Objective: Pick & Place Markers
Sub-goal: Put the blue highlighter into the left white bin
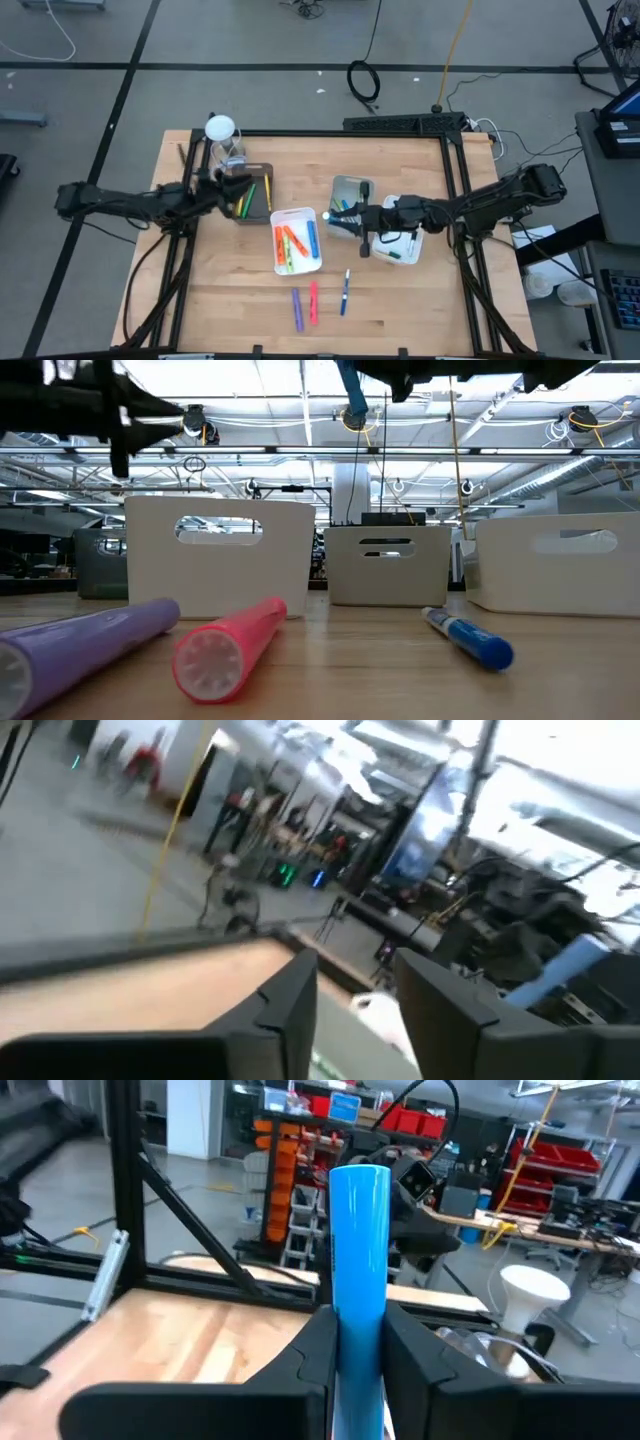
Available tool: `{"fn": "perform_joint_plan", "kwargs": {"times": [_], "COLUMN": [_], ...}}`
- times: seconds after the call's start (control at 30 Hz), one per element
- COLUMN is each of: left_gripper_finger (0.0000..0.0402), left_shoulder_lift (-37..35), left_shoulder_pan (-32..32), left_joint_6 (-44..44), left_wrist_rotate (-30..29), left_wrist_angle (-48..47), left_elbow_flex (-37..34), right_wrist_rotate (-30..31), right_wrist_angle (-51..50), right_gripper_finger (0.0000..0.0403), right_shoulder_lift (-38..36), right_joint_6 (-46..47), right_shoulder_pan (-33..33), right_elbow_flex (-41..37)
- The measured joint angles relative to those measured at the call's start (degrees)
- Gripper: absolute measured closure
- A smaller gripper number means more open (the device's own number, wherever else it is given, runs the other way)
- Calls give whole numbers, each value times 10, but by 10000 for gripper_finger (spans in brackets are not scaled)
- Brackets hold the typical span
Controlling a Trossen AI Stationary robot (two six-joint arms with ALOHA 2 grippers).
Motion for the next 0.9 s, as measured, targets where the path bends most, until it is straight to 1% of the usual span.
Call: {"fn": "perform_joint_plan", "kwargs": {"times": [0.07, 0.2, 0.3, 0.37, 0.43, 0.53, 0.63, 0.77, 0.9], "left_gripper_finger": [246, 222, 213, 211, 212, 221, 234, 252, 265], "left_shoulder_lift": [68, 222, 331, 393, 449, 523, 585, 621, 634], "left_shoulder_pan": [7, 7, 2, -7, -17, -32, -43, -53, -50], "left_joint_6": [-31, -18, 38, 96, 166, 268, 337, 369, 348], "left_wrist_rotate": [11, 65, 70, 70, 91, 152, 189, 193, 194], "left_wrist_angle": [44, 205, 322, 358, 362, 352, 344, 332, 292], "left_elbow_flex": [0, 0, 19, 48, 92, 168, 236, 300, 338], "right_wrist_rotate": [-1, -25, -43, -53, -59, -59, -59, -59, -59], "right_wrist_angle": [-1, 7, 7, 12, 11, 21, 23, 23, 30], "right_gripper_finger": [361, 361, 361, 361, 361, 361, 361, 361, 361], "right_shoulder_lift": [1, 12, 13, 12, 14, 22, 23, 23, 23], "right_joint_6": [-1, -1, -1, -2, -2, -10, -25, -32, -33], "right_shoulder_pan": [-4, -19, -30, -35, -39, -41, -43, -43, -43], "right_elbow_flex": [-3, -10, -14, -13, -13, -13, -13, -13, -13]}}
